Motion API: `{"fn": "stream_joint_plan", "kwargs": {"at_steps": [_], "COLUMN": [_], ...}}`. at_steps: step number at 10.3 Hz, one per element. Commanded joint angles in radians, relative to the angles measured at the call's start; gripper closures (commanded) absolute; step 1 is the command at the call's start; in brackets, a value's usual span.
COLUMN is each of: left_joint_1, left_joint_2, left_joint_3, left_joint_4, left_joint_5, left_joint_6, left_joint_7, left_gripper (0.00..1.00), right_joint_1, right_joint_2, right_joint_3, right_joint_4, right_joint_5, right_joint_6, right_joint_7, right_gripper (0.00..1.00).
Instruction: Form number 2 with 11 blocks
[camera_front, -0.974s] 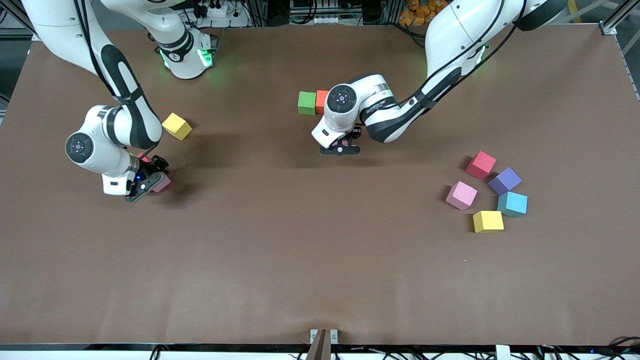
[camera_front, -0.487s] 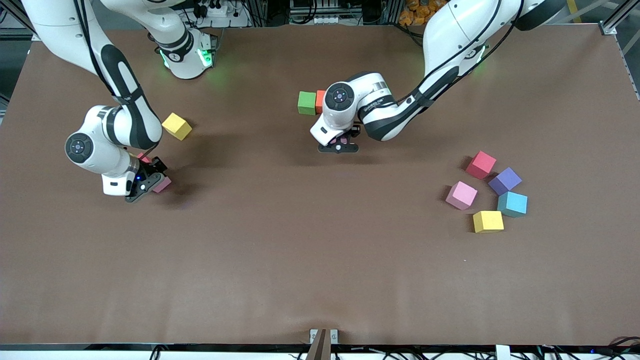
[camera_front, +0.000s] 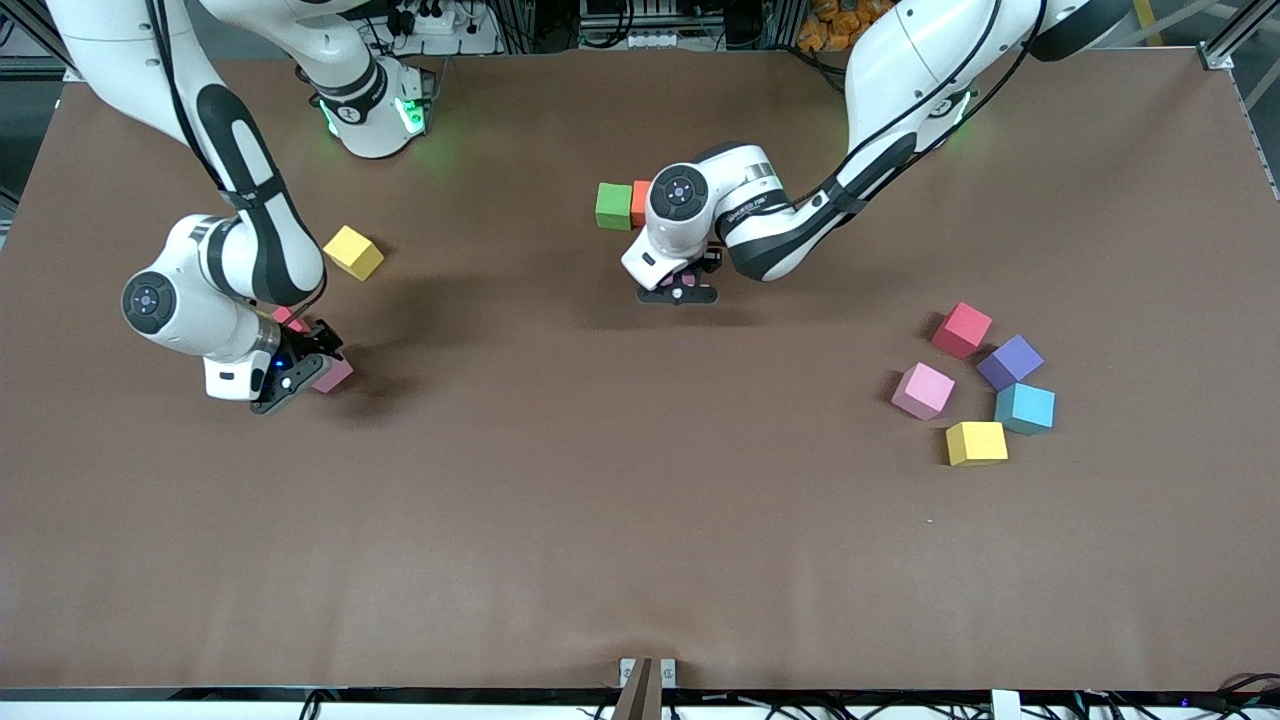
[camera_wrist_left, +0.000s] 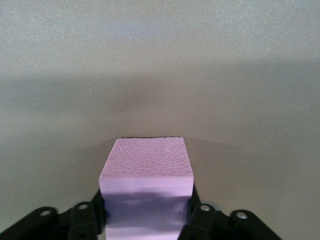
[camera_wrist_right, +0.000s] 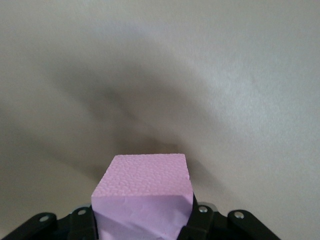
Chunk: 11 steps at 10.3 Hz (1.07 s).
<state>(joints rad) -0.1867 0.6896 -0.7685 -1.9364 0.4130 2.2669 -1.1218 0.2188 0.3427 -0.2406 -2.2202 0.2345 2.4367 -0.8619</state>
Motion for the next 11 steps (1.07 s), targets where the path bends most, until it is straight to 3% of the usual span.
{"fn": "stream_joint_plan", "kwargs": {"at_steps": [1, 3, 7, 9, 11], "left_joint_1": [-0.004, -0.002, 0.073, 0.209, 0.422], "left_joint_2": [-0.025, -0.044, -0.208, -0.264, -0.272], "left_joint_3": [0.001, 0.001, -0.005, -0.044, -0.138], "left_joint_4": [-0.012, -0.012, -0.009, -0.004, 0.010], "left_joint_5": [0.018, 0.018, 0.001, -0.035, -0.036], "left_joint_6": [-0.006, -0.009, -0.095, -0.104, -0.159], "left_joint_7": [-0.030, -0.029, -0.029, -0.009, 0.121], "left_gripper": [0.00, 0.00, 0.00, 0.00, 0.00], "right_joint_1": [0.031, 0.074, 0.097, 0.123, 0.212], "right_joint_2": [-0.019, -0.019, -0.033, -0.043, -0.044], "right_joint_3": [0.010, 0.012, 0.122, 0.206, 0.234], "right_joint_4": [0.023, 0.033, 0.034, 0.037, 0.037], "right_joint_5": [0.023, 0.025, 0.025, 0.023, 0.022], "right_joint_6": [-0.024, -0.033, -0.022, -0.015, 0.007], "right_joint_7": [0.079, 0.106, 0.144, 0.141, 0.133], "right_gripper": [0.71, 0.71, 0.76, 0.76, 0.79]}}
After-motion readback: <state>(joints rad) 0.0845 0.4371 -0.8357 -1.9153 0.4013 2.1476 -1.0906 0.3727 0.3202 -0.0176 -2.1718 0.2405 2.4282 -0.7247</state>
